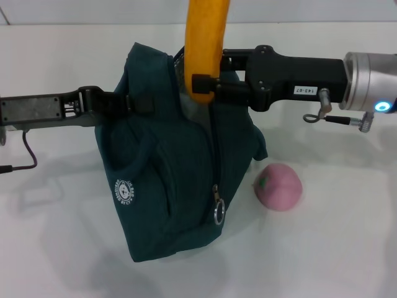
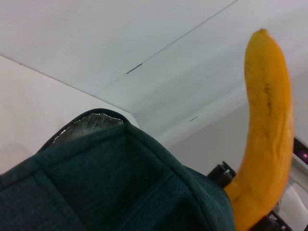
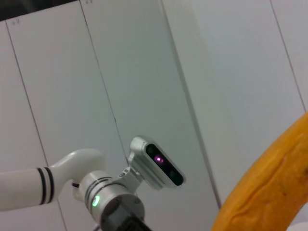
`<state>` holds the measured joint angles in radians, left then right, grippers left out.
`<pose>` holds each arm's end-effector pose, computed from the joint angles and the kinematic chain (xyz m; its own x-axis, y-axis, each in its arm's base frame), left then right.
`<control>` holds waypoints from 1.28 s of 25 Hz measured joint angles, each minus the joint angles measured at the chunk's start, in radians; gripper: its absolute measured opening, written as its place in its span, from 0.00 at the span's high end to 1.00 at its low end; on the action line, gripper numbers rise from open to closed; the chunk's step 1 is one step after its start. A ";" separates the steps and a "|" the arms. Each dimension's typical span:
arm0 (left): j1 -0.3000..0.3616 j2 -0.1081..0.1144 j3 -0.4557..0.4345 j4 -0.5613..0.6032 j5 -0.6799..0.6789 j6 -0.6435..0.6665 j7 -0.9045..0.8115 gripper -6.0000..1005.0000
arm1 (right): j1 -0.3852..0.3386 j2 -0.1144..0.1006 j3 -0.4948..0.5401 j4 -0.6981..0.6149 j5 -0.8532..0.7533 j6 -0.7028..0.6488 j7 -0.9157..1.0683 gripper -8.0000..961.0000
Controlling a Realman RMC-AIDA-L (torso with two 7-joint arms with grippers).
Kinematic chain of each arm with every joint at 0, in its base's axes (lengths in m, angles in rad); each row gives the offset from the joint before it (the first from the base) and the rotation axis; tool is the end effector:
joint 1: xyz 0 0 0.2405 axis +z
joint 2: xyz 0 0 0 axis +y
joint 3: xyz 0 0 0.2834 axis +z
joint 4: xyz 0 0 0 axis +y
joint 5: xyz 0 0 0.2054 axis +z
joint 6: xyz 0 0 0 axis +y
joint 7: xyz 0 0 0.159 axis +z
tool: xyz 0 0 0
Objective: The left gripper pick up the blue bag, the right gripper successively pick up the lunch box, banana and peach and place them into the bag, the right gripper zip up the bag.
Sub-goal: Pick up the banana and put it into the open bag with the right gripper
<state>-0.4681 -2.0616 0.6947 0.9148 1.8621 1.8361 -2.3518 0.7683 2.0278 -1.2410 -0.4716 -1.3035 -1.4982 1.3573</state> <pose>-0.2421 0.3227 0.0301 0.2680 0.8529 0.4480 0.8010 -0.4556 0.3882 0.1396 0.3825 -0.0518 0.6857 -0.2110 -0.6966 -0.2338 -0.9702 0.0636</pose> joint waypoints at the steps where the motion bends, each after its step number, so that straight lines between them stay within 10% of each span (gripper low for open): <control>1: 0.000 0.000 -0.001 0.000 0.000 0.000 0.000 0.95 | 0.001 0.000 -0.002 0.001 0.000 0.009 -0.001 0.50; 32: 0.008 0.006 -0.009 -0.002 0.000 -0.014 0.000 0.95 | -0.033 -0.010 -0.122 -0.011 -0.019 0.026 0.016 0.42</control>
<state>-0.4601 -2.0555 0.6856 0.9127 1.8622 1.8224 -2.3516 0.7354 2.0179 -1.3625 -0.4827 -1.3228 -1.4722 1.3738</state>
